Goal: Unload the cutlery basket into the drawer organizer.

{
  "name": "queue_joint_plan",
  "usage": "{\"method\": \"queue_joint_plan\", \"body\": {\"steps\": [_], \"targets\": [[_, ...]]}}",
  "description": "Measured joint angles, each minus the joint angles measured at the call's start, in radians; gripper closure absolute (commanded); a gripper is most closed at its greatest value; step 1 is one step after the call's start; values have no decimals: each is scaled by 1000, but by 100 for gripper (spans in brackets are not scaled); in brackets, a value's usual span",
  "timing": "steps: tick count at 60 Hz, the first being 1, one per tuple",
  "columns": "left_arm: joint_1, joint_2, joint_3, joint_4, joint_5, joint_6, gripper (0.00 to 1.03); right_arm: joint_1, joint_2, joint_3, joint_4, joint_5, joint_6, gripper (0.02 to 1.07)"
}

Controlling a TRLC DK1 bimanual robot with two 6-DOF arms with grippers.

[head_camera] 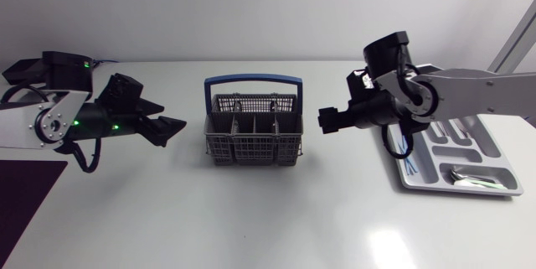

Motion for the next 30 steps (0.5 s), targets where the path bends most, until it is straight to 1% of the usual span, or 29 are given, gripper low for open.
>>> {"method": "queue_joint_plan", "body": {"steps": [6,15,22,30], "targets": [[25,-66,-21,0,-2,0,5,-12,-79,-36,0,12,-12,7],[57,-159,-49,-1,-31,0,5,-45,-193,-82,0,27,-34,7],[70,-220,-60,-31,-61,-1,5,-76,-285,-137,0,30,-52,7],[77,-313,-84,-46,-65,0,5,-103,-385,-199,0,30,-65,7]]}}
